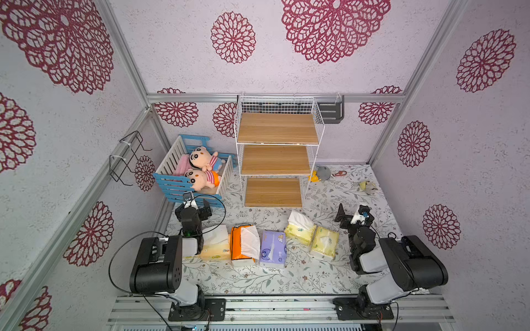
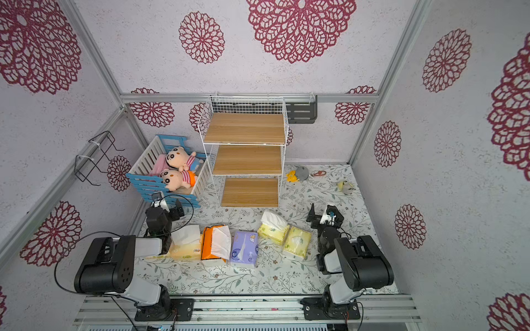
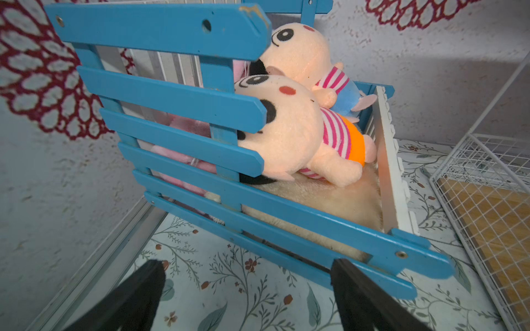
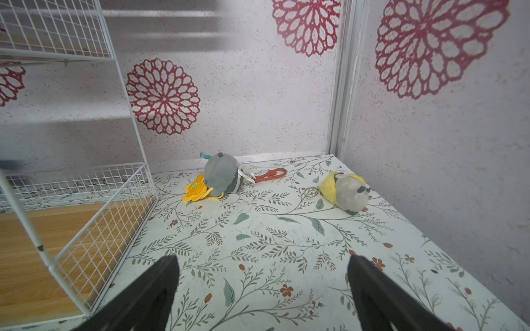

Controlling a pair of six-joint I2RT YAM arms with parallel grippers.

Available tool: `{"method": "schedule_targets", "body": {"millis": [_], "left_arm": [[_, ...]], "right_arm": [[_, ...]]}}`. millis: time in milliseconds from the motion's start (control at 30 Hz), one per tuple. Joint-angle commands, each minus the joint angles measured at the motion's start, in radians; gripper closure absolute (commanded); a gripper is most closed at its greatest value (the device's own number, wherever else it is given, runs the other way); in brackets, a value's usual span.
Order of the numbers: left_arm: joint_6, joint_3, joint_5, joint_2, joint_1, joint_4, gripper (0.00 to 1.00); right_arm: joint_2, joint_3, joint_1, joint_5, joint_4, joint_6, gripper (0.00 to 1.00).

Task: Remove the tissue boxes from the shelf
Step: Reset both arms

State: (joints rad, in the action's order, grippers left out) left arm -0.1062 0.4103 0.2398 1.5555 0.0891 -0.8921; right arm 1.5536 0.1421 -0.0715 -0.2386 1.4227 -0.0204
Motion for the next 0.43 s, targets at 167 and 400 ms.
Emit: {"method": "schedule_targets", "body": {"millis": [167, 400], "left_arm": [[-0.007, 0.01, -0.011, -0.002, 0.008, 0.013, 0.03], [-0.019, 0.017, -0.061, -0.006, 0.029, 0.033, 0.03]], "right_arm": [[-0.015, 0.011, -0.002, 0.018, 0.033, 0.007, 0.01], [-0.015, 0.011, -0.002, 0.017, 0.033, 0.004, 0.01]]}}
